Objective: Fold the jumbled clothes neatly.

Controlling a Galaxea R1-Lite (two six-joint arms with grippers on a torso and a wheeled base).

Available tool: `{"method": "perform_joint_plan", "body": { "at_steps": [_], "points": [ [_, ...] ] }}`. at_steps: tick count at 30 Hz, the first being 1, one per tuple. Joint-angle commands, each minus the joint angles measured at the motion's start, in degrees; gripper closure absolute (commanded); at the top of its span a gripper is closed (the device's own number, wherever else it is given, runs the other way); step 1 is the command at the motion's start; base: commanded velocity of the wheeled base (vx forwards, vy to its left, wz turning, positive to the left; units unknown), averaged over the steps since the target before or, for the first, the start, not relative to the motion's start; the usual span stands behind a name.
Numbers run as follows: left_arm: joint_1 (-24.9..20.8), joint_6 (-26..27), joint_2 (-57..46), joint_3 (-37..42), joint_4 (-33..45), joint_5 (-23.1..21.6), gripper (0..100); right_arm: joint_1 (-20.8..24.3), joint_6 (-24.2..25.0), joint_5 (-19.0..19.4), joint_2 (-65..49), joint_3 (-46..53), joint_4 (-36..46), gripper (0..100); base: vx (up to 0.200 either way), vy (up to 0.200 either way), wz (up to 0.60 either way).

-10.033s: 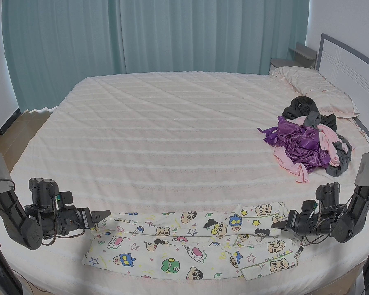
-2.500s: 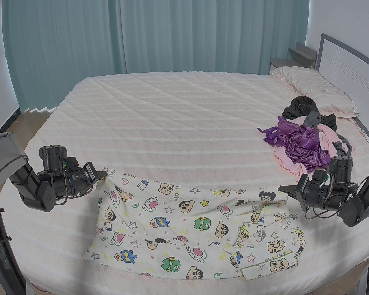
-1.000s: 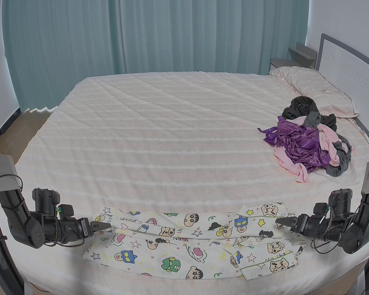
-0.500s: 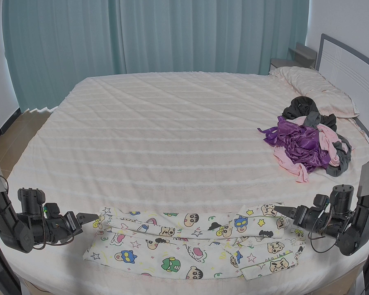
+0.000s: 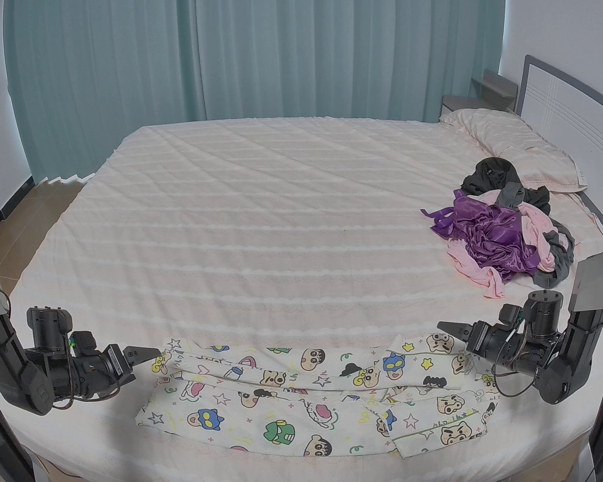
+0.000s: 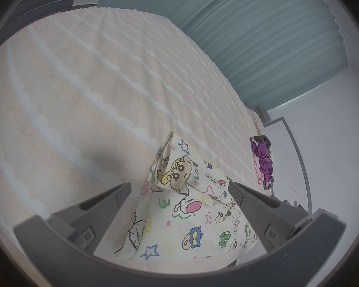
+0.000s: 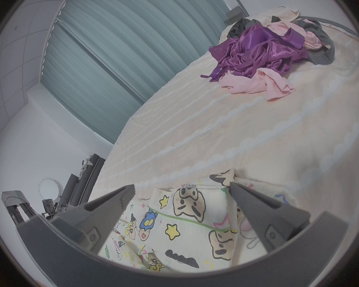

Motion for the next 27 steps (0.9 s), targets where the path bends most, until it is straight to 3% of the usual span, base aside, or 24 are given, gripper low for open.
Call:
{"method": "perform_joint_plan", "body": {
  "at_steps": [1,17,27],
  "points": [
    [0.0,-0.1,0.3,0.1,0.0,0.0,0,0.3,-0.2,0.1,1.8,-0.5,-0.1,100,0.000,0.000,0.00],
    [-0.1,-0.1,0.2,0.9,0.0,-0.2,0,1.5,-2.6,-0.3,-2.0,2.4,-3.5,100,0.000,0.000,0.00],
    [-0.1,-0.1,0.2,1.0,0.0,-0.4,0,1.7,-4.5,-0.3,-0.6,-2.6,-0.8,100,0.000,0.000,0.00]
  ]
}}
